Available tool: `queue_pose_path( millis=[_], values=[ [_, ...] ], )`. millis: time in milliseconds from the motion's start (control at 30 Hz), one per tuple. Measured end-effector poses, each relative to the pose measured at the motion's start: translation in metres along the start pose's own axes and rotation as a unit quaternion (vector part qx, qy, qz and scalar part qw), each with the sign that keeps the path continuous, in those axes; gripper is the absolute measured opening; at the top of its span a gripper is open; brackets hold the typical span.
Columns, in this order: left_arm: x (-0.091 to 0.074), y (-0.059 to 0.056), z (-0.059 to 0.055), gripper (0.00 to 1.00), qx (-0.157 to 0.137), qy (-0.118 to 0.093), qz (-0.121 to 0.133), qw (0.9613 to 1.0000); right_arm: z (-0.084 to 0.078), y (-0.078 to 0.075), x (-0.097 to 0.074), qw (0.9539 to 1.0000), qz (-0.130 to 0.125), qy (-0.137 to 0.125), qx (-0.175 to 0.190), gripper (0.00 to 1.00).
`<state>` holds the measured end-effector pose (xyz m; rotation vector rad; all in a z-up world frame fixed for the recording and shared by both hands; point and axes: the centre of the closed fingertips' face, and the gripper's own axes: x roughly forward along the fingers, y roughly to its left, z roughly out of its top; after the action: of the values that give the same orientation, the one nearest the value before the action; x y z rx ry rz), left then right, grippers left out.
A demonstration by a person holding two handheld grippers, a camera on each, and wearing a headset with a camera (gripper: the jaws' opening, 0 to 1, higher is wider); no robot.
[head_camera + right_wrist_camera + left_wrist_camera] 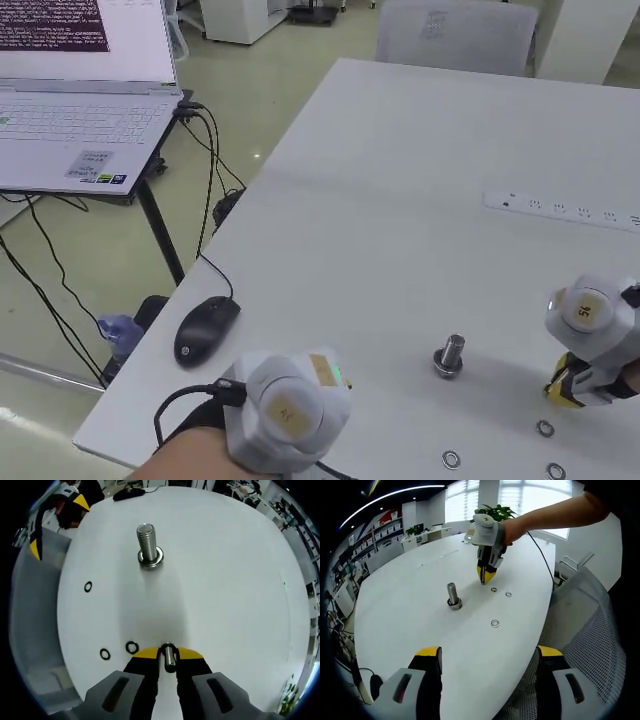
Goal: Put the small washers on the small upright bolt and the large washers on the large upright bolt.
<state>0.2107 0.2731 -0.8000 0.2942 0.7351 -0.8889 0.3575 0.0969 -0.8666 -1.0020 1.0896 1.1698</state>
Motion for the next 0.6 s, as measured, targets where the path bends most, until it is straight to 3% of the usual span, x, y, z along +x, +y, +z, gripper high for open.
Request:
queue_pose_path(
  millis=[367,600],
  values=[
    [0.0001,-0.0009,0.0015,0.75,0.002,0.002,-0.001,1.0,-0.0005,-0.0016,-0.0011,1.0,0.003,0.003,0.004,0.14],
    [-0.0015,-0.0019,0.0001,0.75,0.001,0.002,0.002,1.0,0.0001,-0.0004,-0.0049,1.0,0.004,0.0,0.004,0.19]
  ],
)
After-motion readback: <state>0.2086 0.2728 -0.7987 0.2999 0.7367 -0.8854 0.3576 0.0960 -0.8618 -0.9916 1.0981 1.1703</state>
